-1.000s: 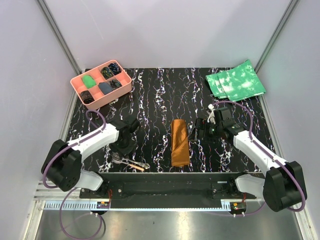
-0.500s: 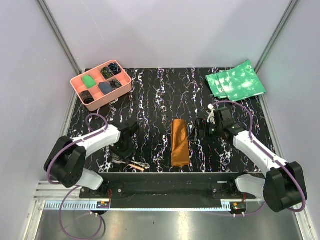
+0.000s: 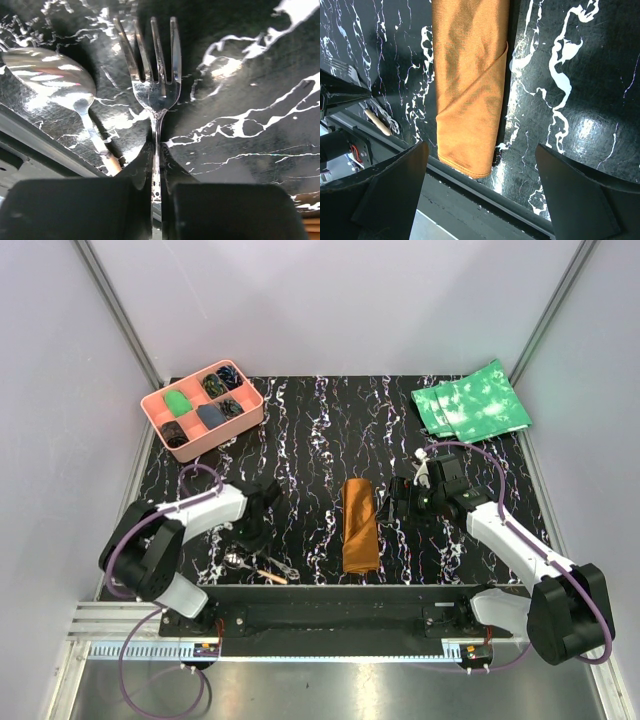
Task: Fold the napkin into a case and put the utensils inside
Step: Pick up the fork from the corner of the board, then pass from the left arm to the right
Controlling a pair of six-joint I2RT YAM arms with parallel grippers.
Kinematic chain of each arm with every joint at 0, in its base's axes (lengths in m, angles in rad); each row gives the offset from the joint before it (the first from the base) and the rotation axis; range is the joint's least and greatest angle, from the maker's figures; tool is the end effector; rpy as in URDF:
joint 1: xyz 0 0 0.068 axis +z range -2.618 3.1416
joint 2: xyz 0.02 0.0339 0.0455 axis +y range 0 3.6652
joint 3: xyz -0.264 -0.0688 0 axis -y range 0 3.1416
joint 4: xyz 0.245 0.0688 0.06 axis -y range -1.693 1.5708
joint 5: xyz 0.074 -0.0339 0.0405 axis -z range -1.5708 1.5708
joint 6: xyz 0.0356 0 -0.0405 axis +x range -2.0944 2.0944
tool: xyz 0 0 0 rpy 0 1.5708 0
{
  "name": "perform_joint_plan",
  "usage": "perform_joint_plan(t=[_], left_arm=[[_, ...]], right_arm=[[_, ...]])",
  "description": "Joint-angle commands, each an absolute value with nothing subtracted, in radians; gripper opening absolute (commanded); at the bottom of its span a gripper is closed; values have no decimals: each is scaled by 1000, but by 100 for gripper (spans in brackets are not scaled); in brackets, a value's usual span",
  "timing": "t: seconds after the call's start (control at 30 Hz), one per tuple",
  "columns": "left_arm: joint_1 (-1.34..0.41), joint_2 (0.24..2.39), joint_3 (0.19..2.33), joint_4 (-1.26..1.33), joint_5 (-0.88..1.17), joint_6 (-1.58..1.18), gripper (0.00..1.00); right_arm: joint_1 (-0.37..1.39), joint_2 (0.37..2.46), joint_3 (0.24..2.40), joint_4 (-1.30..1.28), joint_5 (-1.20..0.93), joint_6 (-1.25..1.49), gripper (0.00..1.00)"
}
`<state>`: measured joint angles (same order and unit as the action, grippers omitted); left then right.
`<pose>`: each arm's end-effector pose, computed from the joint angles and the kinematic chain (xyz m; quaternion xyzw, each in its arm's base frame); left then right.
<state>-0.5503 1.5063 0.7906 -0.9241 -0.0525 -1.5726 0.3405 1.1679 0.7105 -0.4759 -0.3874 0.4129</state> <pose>0.1882 -0.1133 0.1522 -0.4879 0.8718 0.0429 0.0061 0.2090 0.0883 0.2160 -0.0266 0.9334 0.2831 0.2187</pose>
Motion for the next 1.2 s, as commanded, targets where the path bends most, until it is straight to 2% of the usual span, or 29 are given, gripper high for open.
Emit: perform_joint_plan(t=[0.0, 0.07, 0.27, 0.37, 0.47, 0.57, 0.73, 0.93, 0.97, 1.17], left_arm=[[-548, 1585, 847, -844, -155, -1453, 0], [-552, 1583, 909, -841, -228, -1387, 0], [-650, 1548, 1120, -743, -386, -843, 0], [-716, 1493, 1124, -645, -356, -662, 0], [-747, 1396, 1048, -501, -208, -551, 0], [-750, 1306, 976, -388, -28, -500, 0], [-762, 1258, 960, -377, 81, -505, 0], [-796, 1269, 951, -376, 110, -528, 0], [-799, 1270, 947, -376, 112, -532, 0], [-821, 1278, 946, -376, 126, -548, 0]], right_arm=[[353, 1152, 735, -460, -417, 388, 98], [354, 1163, 755, -469, -422, 379, 98], [353, 1221, 873, -472, -456, 370, 99], [354, 1285, 960, -471, -498, 382, 99], [354, 1357, 1018, -387, -627, 435, 97], [373, 1431, 1066, -321, -690, 469, 91], [468, 1540, 1149, -282, -673, 468, 81], [535, 1565, 1177, -224, -670, 486, 68], [535, 1560, 1174, -218, -675, 489, 63], [551, 1572, 1170, -196, -693, 491, 60]])
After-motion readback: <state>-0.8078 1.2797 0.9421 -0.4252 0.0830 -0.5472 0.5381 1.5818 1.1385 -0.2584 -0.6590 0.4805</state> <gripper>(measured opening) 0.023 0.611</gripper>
